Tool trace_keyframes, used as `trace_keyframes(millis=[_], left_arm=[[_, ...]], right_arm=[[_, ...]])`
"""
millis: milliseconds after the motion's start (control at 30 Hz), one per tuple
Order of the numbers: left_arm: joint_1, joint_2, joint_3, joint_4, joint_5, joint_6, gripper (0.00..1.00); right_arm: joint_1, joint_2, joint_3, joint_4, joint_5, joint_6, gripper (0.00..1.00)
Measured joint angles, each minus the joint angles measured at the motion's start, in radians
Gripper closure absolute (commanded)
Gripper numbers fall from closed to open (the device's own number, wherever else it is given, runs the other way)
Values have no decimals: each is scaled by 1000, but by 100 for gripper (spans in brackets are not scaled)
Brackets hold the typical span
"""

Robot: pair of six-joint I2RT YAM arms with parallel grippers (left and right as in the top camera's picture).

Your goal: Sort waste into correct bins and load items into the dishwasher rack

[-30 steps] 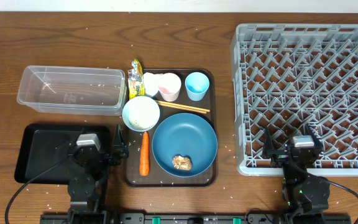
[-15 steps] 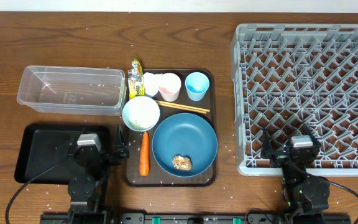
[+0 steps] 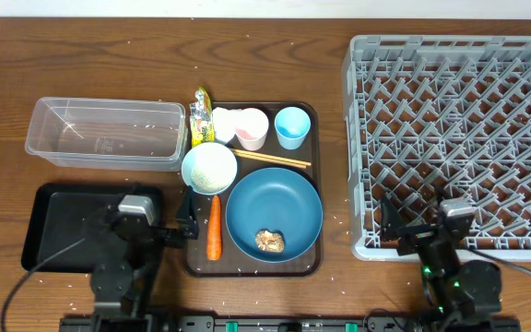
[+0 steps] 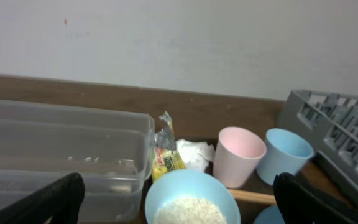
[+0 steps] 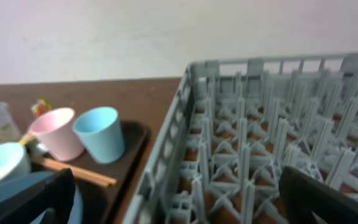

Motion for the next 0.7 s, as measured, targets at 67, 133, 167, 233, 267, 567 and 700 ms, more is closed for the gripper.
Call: trace_keyframes(millis=[67,133,167,233,267,567,700], left_arm=[[0,71,93,-78,0,0,2],[0,174,203,-174,4,0,2],[0,217,243,-205,7,0,2],[0,327,348,-314,13,0,2],[0,386,401,-368,18,0,2],[0,783,790,-620,58,0,2],[0,843,815,-619,121,-25,2]], right_arm=[[0,74,96,-87,-5,18,1],[0,157,189,-170,-13,31,1],[0,208,242,-217,-19,35,1],[0,309,345,-318,-24,40,1],[0,359,393,-362,-26,42,1],[0,838,795,-658,-41,43,1],[0,952,849,-665,-95,43,1]])
